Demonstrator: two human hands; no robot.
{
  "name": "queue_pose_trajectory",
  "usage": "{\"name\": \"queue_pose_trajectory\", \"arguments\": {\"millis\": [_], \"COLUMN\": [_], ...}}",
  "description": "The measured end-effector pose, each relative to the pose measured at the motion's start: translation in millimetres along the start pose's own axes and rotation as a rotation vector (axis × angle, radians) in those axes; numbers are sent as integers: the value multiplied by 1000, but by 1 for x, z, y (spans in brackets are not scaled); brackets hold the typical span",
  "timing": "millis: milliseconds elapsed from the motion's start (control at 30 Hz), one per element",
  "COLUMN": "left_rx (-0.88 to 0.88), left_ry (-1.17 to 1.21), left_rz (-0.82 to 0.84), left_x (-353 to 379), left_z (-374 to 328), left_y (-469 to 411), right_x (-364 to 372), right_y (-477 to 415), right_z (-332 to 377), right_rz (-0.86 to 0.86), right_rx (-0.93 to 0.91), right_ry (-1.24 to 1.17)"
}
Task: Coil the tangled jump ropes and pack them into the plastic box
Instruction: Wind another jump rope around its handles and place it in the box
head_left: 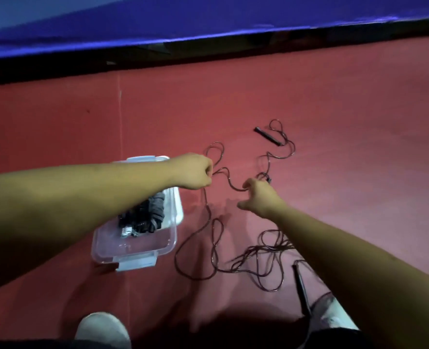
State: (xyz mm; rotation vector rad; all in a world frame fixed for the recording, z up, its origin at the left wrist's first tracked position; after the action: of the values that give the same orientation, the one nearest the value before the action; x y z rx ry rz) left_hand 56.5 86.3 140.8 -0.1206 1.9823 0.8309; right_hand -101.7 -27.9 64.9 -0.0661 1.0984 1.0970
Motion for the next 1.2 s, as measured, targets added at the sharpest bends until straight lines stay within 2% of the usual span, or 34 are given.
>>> {"name": "queue_pose_trajectory", "arguments": {"millis": [233,433,533,667,733,833,933,1067,1200], "left_rx": [32,46,130,323,387,420,366,228,197], "left_ry": [-96,-196,-295,-574,-626,-602,-558,-237,162], "left_rz": [268,396,451,362,312,282,286,118,-24], "left_x": [111,216,245,265,268,264,250,199,113], "left_z": [-54,-43,-32,-17,-11,-8,-4,-11,-49], "left_y": [-39,-54,-53,-48,-48,-52,-57,-64,-49], "right_x": [32,86,104,111,112,104,71,18,-30], "right_y": [29,35,33,27,20,9,-1,-10,11], "right_z": [-88,-123,-133,-140,-143,-145,-135,-128,-103], "right_rz": [153,329,320,313,290,263,224,193,374], "right_rx": [125,74,22,15,33,22,31,74,147], "right_ry": [83,221,280,346,310,199,205,344,443]}}
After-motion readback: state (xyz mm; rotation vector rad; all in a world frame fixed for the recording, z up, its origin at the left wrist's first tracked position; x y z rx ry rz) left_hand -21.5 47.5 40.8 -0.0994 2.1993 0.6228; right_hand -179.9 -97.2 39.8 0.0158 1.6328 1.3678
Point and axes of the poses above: each hand's wrist, its own y-axis away from the middle knuckle, its own x-axis out of the palm, z = x × y, the point moved 4 cm from there along -y, towards the middle knuckle, and after that the axes turned 5 degrees about -x, right-handed, at the moved point
